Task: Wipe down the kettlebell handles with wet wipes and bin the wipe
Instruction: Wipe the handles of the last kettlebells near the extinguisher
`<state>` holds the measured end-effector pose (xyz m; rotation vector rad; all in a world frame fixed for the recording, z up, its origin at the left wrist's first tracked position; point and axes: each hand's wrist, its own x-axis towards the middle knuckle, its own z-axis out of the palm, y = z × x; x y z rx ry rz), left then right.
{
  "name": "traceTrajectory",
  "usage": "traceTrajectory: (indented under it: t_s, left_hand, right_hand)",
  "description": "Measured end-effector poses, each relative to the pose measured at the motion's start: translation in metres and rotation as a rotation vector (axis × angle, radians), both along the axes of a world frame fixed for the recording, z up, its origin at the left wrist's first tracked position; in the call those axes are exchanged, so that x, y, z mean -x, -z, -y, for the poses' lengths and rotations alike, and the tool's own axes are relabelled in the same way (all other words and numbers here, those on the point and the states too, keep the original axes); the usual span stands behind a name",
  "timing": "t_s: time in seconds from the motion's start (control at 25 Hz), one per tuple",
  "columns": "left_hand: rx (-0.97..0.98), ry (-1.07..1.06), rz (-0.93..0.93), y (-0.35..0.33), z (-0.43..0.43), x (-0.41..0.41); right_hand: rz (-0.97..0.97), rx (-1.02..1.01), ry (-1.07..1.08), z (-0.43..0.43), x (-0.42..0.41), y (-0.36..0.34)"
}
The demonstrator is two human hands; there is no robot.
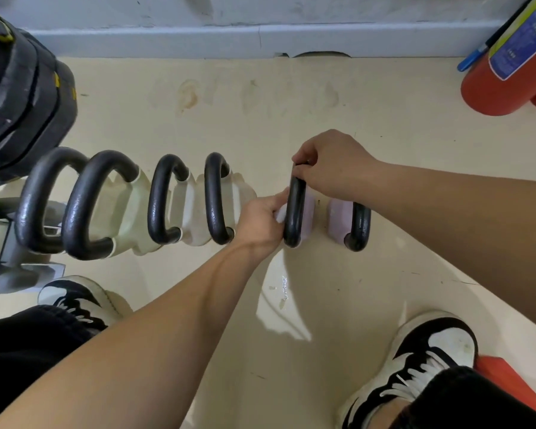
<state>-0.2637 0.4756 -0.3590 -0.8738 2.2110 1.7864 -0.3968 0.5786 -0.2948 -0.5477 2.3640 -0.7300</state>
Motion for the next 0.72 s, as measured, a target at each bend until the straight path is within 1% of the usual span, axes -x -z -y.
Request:
traceTrajectory:
  t_s: [0.04,0.12,0.16,0.2,0.24,0.28,0.36,0.44,0.48,0.52,0.6,0.64,0.72]
  left_hand:
    - [-0.024,-0.036,0.007,-0.001,-0.001,-0.007]
    - [-0.201,-0.130,0.041,-0.013,-0.009,-0.026]
    - [-0.268,-0.144,0.050,-0.017,-0.016,-0.036]
    - [-0.282,-0.161,0.048,-0.022,-0.025,-0.044]
    - [-0.250,-0.160,0.037,-0.026,-0.032,-0.048]
    - [-0.197,-0.156,0.039,-0.031,-0.039,-0.045]
    - [-0.215,-0.180,0.034,-0.039,-0.036,-0.021]
    - [-0.378,-0.268,0.115,-0.044,-0.023,0.012]
    - [-0.418,-0.293,0.140,-0.048,-0.020,0.020]
    - [-0.378,-0.268,0.134,-0.044,-0.021,0.022]
    - [-0.164,-0.186,0.037,-0.035,-0.035,-0.002]
    - [-0.126,-0.216,-0.010,-0.032,-0.042,-0.022]
    - [-0.136,-0.212,-0.029,-0.044,-0.047,-0.042]
  right_hand:
    - [0.001,0.006,0.002,0.000,0.000,0.002]
    - [-0.011,0.010,-0.017,0.000,0.001,0.005]
    - [-0.023,0.011,-0.045,-0.001,0.002,0.005]
    - [-0.036,0.008,-0.083,-0.003,0.004,0.004]
    - [-0.050,-0.005,-0.131,-0.005,0.005,0.002]
    - [-0.067,-0.023,-0.178,-0.007,0.006,0.001]
    - [-0.113,-0.055,-0.237,-0.010,0.007,0.000]
    - [-0.149,-0.065,-0.248,-0.010,0.007,0.000]
    - [-0.158,-0.068,-0.249,-0.010,0.007,0.000]
    - [-0.160,-0.070,-0.246,-0.009,0.007,-0.001]
    - [-0.141,-0.064,-0.227,-0.010,0.009,-0.003]
    - [-0.129,-0.055,-0.218,-0.011,0.009,-0.004]
    - [-0.117,-0.052,-0.212,-0.011,0.009,-0.004]
